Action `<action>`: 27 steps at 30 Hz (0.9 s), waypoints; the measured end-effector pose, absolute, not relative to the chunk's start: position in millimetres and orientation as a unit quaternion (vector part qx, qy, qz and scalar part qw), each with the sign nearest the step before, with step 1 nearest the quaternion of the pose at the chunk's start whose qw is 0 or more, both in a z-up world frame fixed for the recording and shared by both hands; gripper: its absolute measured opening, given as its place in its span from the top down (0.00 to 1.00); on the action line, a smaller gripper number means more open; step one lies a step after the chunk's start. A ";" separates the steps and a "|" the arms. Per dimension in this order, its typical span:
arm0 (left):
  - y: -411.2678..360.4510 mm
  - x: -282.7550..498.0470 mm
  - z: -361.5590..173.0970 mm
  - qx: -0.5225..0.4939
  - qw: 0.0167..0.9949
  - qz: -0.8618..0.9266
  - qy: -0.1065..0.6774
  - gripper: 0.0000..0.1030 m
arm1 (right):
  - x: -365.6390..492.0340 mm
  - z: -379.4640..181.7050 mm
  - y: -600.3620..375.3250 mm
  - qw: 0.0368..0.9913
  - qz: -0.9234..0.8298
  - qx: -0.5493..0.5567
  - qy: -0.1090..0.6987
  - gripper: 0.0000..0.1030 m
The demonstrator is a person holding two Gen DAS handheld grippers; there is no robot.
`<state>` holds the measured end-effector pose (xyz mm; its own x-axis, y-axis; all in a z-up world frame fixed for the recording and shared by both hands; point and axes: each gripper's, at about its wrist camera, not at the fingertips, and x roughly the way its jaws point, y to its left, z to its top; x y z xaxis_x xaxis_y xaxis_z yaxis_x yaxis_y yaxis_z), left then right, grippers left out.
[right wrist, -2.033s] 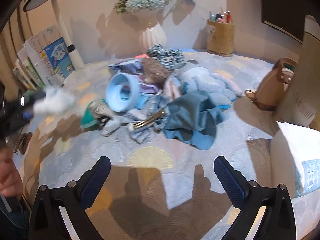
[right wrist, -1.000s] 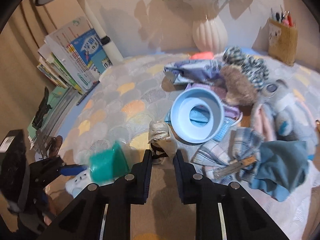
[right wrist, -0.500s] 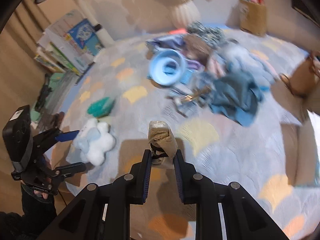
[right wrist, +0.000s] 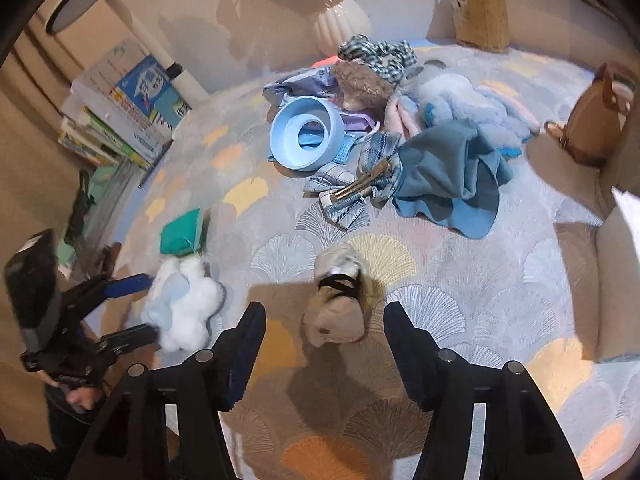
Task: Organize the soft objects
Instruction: 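Lift both plush toys and carry them toward the glass tray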
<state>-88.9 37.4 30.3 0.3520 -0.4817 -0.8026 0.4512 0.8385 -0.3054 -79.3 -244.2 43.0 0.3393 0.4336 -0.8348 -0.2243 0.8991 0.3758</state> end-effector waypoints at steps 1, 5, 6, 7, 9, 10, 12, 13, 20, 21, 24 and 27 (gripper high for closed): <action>30.3 -85.9 27.0 -0.017 0.817 -0.293 0.497 0.22 | -78.6 40.7 -245.1 0.810 0.202 0.103 0.541 0.42; 0.9 -95.5 28.3 0.021 0.819 -0.302 0.488 0.17 | -76.1 33.6 -246.7 0.809 0.190 0.113 0.545 0.42; -4.7 -99.1 27.4 0.033 0.820 -0.300 0.485 0.17 | -75.8 32.6 -247.4 0.809 0.188 0.116 0.544 0.42; -11.3 -103.8 26.6 0.049 0.823 -0.296 0.482 0.17 | -75.1 31.6 -247.8 0.810 0.187 0.119 0.542 0.42; -16.2 -108.6 25.7 0.061 0.824 -0.293 0.482 0.17 | -74.1 30.7 -245.9 0.815 0.187 0.116 0.537 0.42; -16.4 -110.0 26.1 0.063 0.823 -0.293 0.482 0.17 | -73.2 30.5 -245.2 0.816 0.186 0.114 0.536 0.42; -14.5 -112.1 27.3 0.060 0.822 -0.291 0.486 0.17 | -71.9 30.6 -241.9 0.819 0.186 0.109 0.532 0.42; -12.7 -113.5 28.3 0.058 0.822 -0.289 0.486 0.17 | -71.3 30.4 -239.4 0.820 0.186 0.105 0.532 0.42; 9.1 -118.5 41.0 0.065 0.841 -0.249 0.475 0.17 | -70.1 28.5 -221.4 0.840 0.169 0.043 0.514 0.43; 10.3 -118.0 42.8 0.066 0.843 -0.246 0.474 0.17 | -70.8 28.3 -218.9 0.843 0.167 0.035 0.511 0.52; 6.5 -114.1 47.2 0.066 0.844 -0.256 0.468 0.17 | -73.1 27.6 -211.4 0.851 0.155 -0.001 0.502 0.72; -7.8 -109.9 44.2 0.078 0.841 -0.264 0.466 0.17 | -77.1 29.4 -213.1 0.850 0.170 0.009 0.499 0.72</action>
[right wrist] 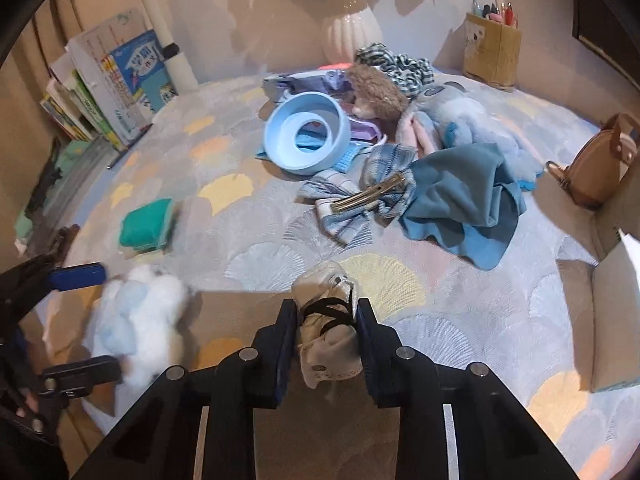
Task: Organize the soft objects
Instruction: 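Lift both plush toys and carry them toward the glass tray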
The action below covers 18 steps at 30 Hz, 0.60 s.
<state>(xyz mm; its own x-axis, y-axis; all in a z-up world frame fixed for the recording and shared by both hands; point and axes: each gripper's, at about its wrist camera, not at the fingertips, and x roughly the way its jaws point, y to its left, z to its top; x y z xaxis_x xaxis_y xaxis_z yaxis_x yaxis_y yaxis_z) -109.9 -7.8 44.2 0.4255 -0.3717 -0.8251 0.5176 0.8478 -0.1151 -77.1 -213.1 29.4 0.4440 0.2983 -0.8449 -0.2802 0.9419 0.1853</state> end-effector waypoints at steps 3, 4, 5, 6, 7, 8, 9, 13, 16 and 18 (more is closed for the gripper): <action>-19.5 -108.2 36.6 0.096 0.837 -0.258 0.474 0.17 | -81.7 32.9 -219.9 0.850 0.171 0.018 0.498 0.72; -21.6 -110.2 35.3 0.103 0.837 -0.256 0.472 0.18 | -83.6 34.3 -220.3 0.851 0.170 0.019 0.497 0.72; -23.0 -113.0 34.0 0.109 0.839 -0.253 0.469 0.21 | -86.3 37.2 -223.7 0.852 0.170 0.023 0.495 0.72; -23.8 -114.6 33.0 0.116 0.841 -0.247 0.467 0.26 | -88.1 39.0 -225.8 0.853 0.169 0.027 0.493 0.72; -24.1 -115.4 32.1 0.121 0.844 -0.235 0.466 0.33 | -90.7 41.5 -230.1 0.855 0.168 0.030 0.490 0.72; -22.5 -114.7 32.0 0.116 0.849 -0.225 0.464 0.38 | -92.4 43.2 -231.2 0.856 0.167 0.033 0.488 0.72; -19.3 -114.1 33.6 0.098 0.855 -0.223 0.459 0.42 | -95.1 45.4 -235.0 0.858 0.167 0.036 0.484 0.72; -10.7 -112.2 44.0 0.042 0.869 -0.221 0.440 0.51 | -107.3 56.0 -245.7 0.867 0.165 0.048 0.468 0.72; -17.8 -116.7 61.0 0.040 0.880 -0.223 0.417 0.51 | -115.6 66.8 -256.5 0.873 0.164 0.060 0.456 0.72; -27.0 -120.2 77.0 0.042 0.887 -0.228 0.400 0.51 | -122.0 77.4 -267.6 0.880 0.161 0.069 0.442 0.72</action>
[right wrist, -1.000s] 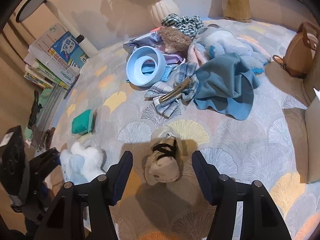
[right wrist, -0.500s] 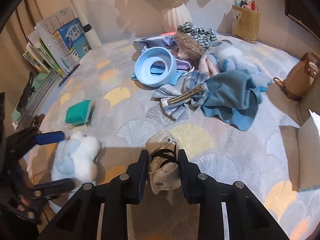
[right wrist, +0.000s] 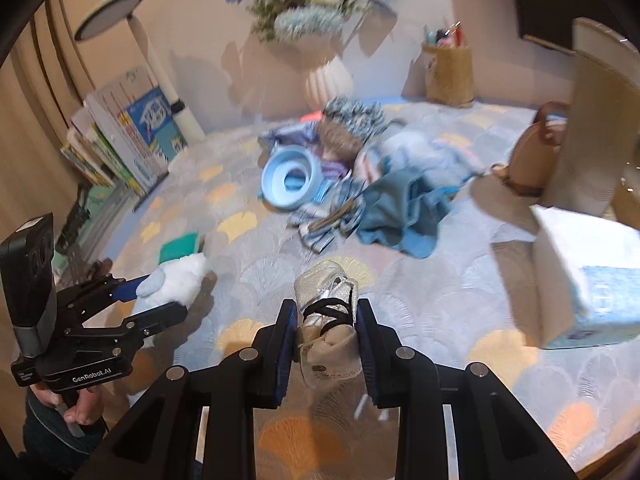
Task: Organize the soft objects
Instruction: 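Lift both plush toys and carry them toward the glass tray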
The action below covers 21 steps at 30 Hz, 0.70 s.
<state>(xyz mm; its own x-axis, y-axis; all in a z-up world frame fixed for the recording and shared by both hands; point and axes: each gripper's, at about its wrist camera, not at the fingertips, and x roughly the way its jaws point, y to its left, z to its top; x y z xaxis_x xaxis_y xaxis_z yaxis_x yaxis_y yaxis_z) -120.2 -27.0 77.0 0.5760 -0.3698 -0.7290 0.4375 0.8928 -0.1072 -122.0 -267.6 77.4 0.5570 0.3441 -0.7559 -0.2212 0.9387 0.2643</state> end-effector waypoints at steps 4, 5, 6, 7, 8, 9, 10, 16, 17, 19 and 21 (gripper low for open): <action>-55.9 -122.2 108.7 0.058 0.889 -0.256 0.375 0.51 | -132.9 95.8 -290.7 0.890 0.149 0.085 0.422 0.72; -63.7 -123.6 115.3 0.063 0.889 -0.264 0.368 0.51 | -135.7 100.4 -296.6 0.893 0.145 0.087 0.418 0.72; -74.1 -124.7 122.5 0.069 0.889 -0.273 0.361 0.51 | -139.3 105.5 -305.9 0.896 0.138 0.091 0.412 0.72; -85.7 -125.9 130.1 0.075 0.888 -0.284 0.354 0.51 | -141.0 109.5 -313.6 0.899 0.132 0.094 0.407 0.72; -100.1 -127.2 138.1 0.078 0.886 -0.300 0.346 0.51 | -145.0 114.0 -324.4 0.902 0.125 0.100 0.401 0.72; -115.1 -128.7 144.7 0.082 0.881 -0.318 0.339 0.51 | -149.4 119.2 -338.1 0.906 0.116 0.109 0.393 0.72; -128.0 -130.4 149.0 0.085 0.877 -0.332 0.336 0.51 | -152.5 122.7 -348.8 0.909 0.109 0.115 0.387 0.72; -238.1 -139.2 172.2 0.125 0.843 -0.418 0.315 0.51 | -180.9 141.2 -440.4 0.923 0.025 0.159 0.351 0.72; -254.2 -139.3 174.6 0.128 0.837 -0.429 0.316 0.51 | -185.2 143.0 -458.1 0.924 0.009 0.166 0.345 0.72; -289.1 -139.4 180.4 0.133 0.823 -0.452 0.317 0.51 | -189.8 147.6 -492.2 0.924 -0.025 0.179 0.337 0.72; -329.5 -138.7 186.1 0.144 0.813 -0.467 0.318 0.51 | -191.2 152.6 -528.9 0.922 -0.058 0.195 0.329 0.72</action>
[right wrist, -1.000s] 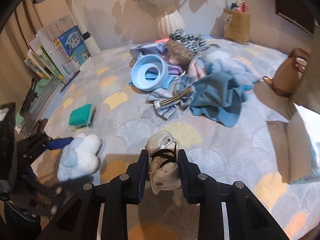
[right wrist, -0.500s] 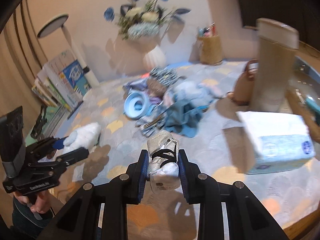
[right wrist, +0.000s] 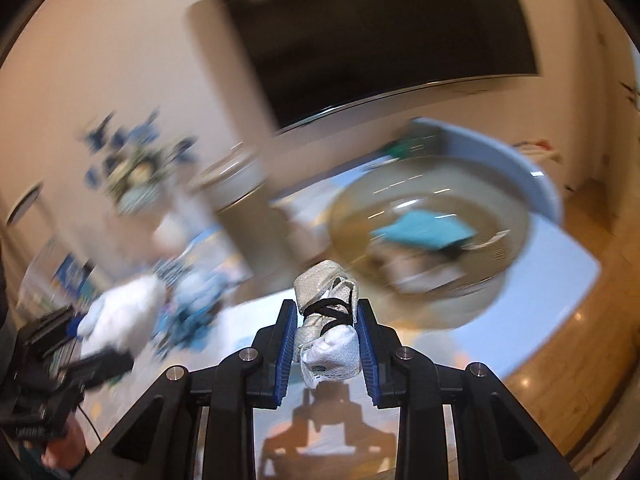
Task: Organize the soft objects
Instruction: 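Lift both plush toys and carry them toward the glass tray, then lower both plush toys into the glass tray and open both grippers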
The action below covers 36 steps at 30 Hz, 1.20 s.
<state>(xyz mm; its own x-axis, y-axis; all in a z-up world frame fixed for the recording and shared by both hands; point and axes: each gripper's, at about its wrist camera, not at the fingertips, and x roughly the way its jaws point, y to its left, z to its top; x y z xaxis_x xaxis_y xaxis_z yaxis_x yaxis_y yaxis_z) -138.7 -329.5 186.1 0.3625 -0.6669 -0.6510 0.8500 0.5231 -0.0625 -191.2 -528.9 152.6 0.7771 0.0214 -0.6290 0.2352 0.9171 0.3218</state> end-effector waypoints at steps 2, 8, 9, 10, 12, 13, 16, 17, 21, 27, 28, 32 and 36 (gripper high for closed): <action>-364.5 -136.8 189.7 0.161 0.811 -0.464 0.318 0.51 | -187.2 156.9 -555.4 0.920 -0.083 0.204 0.325 0.72; -442.8 -100.7 184.7 0.147 0.817 -0.439 0.344 0.51 | -159.6 154.5 -634.8 0.901 -0.114 0.249 0.335 0.72; -450.7 -94.4 182.1 0.145 0.818 -0.435 0.347 0.51 | -152.4 152.0 -649.3 0.895 -0.114 0.266 0.339 0.72; -458.8 -88.8 178.8 0.147 0.820 -0.429 0.349 0.51 | -147.7 150.2 -657.6 0.892 -0.117 0.271 0.341 0.72; -473.9 -80.6 173.2 0.149 0.821 -0.425 0.352 0.51 | -138.0 147.4 -669.1 0.889 -0.119 0.278 0.344 0.72; -479.3 -78.2 171.3 0.149 0.821 -0.424 0.353 0.51 | -133.1 145.8 -673.1 0.887 -0.120 0.281 0.345 0.72; -495.8 -70.3 163.5 0.153 0.820 -0.420 0.357 0.50 | -119.1 140.6 -685.2 0.883 -0.129 0.287 0.350 0.72; -500.9 -67.9 161.5 0.157 0.824 -0.414 0.353 0.47 | -113.8 139.1 -690.2 0.880 -0.131 0.290 0.351 0.72; -504.5 -67.1 160.2 0.168 0.843 -0.398 0.321 0.25 | -99.0 128.4 -704.5 0.868 -0.130 0.311 0.366 0.51; -494.3 -67.0 167.6 0.138 0.831 -0.426 0.330 0.23 | -113.7 122.0 -723.2 0.858 -0.114 0.349 0.358 0.44; -490.1 -72.1 171.8 0.135 0.828 -0.434 0.327 0.23 | -118.2 123.9 -723.2 0.860 -0.113 0.351 0.354 0.44; -463.8 -105.6 198.3 0.149 0.816 -0.473 0.298 0.23 | -139.6 137.4 -709.0 0.870 -0.111 0.335 0.343 0.44; -416.4 -140.2 232.0 0.170 0.826 -0.479 0.244 0.23 | -155.4 152.5 -687.1 0.879 -0.103 0.322 0.338 0.44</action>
